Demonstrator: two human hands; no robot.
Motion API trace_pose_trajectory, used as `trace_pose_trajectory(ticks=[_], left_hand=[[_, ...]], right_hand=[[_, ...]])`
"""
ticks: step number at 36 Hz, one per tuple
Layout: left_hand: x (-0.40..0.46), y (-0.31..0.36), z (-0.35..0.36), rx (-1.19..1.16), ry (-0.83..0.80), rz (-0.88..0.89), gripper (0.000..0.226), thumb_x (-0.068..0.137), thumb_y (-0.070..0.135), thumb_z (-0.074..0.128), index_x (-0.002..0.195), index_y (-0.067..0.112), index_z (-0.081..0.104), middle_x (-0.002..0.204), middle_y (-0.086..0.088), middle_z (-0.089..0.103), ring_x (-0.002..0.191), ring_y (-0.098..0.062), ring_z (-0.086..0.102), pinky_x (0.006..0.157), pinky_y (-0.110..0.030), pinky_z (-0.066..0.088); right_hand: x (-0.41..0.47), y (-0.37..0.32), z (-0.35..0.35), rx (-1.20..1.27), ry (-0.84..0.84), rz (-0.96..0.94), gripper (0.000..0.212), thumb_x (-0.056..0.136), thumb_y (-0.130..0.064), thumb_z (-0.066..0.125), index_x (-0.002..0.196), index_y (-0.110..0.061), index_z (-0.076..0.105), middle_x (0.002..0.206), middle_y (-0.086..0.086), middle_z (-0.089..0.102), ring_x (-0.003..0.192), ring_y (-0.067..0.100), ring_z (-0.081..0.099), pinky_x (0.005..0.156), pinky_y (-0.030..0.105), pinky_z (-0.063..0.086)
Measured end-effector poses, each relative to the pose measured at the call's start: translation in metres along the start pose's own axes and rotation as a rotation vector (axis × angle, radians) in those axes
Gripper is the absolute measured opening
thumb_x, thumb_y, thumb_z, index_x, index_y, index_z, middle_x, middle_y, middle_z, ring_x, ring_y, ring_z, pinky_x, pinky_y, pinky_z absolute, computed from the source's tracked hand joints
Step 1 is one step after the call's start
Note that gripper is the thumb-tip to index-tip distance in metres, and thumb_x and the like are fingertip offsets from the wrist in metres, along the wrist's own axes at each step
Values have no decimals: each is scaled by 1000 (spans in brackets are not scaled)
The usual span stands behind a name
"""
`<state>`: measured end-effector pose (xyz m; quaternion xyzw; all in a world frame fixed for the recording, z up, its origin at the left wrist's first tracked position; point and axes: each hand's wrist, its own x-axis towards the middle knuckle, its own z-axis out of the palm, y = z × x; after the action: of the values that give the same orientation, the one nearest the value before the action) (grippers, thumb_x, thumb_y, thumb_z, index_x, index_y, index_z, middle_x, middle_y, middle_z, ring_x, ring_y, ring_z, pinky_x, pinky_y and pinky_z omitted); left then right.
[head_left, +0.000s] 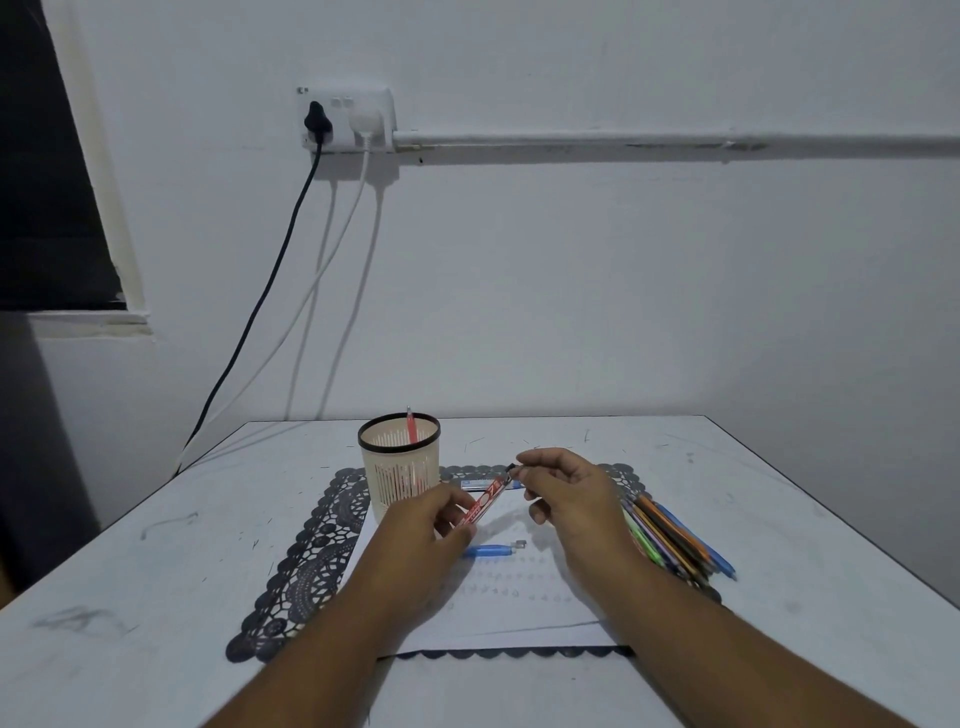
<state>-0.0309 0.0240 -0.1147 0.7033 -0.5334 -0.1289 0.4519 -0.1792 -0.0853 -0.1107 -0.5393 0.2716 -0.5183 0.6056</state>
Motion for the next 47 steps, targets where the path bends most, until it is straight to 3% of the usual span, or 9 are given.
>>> trace_pose_trajectory(ticks=[9,17,25,34,40,44,47], left_hand=[[1,-2,1,-23,1,8,17,97,20,68,99,37,71,85,13,67,75,-7,61,67,-27,50],[-1,1,1,-40,-11,-18,16,97,20,68,101,35,72,88,12,69,83,-10,63,74,-31,54],[0,-2,1,-65,-22,-25,16,95,19,70,98,35,72,83,15,70,78,-7,64,72,-28,53],[2,-3,3,-123,-29,-36,18,93,17,72,96,34,73,81,10,71,77,-10,64,79,-40,57],[1,-3,2,-158,-33,-28,19,92,13,71,94,32,73,81,5,71,76,-15,65,82,-47,57],[0,-1,2,-175,-34,-25,18,92,12,71,93,30,73,81,3,71,71,-9,62,79,-45,56],[-1,0,2,-167,-27,-27,18,93,12,71,93,30,73,82,4,72,70,-6,62,73,-35,54]], right_hand=[[0,-2,-1,-15,8,23,10,89,1,75,89,-8,78,85,11,77,69,14,62,56,28,48],[-2,-7,0,2,2,24,5,91,-1,73,91,-6,73,82,5,76,67,12,62,53,28,45],[-2,-9,0,-68,5,-41,4,91,-3,75,91,-7,75,84,8,76,72,14,62,54,29,46],[0,-15,-3,-101,-1,-77,1,92,-5,73,92,-6,74,90,14,77,70,16,62,51,28,46],[-4,-19,-1,-174,-24,-117,2,96,-8,69,95,-6,69,88,5,79,71,16,63,53,32,45],[-7,-22,0,-190,-31,-150,3,98,-9,67,95,-8,66,90,4,79,72,18,63,54,32,43],[-8,-26,1,-161,-20,-163,4,99,-8,66,95,-7,65,90,5,79,71,19,60,52,32,40]])
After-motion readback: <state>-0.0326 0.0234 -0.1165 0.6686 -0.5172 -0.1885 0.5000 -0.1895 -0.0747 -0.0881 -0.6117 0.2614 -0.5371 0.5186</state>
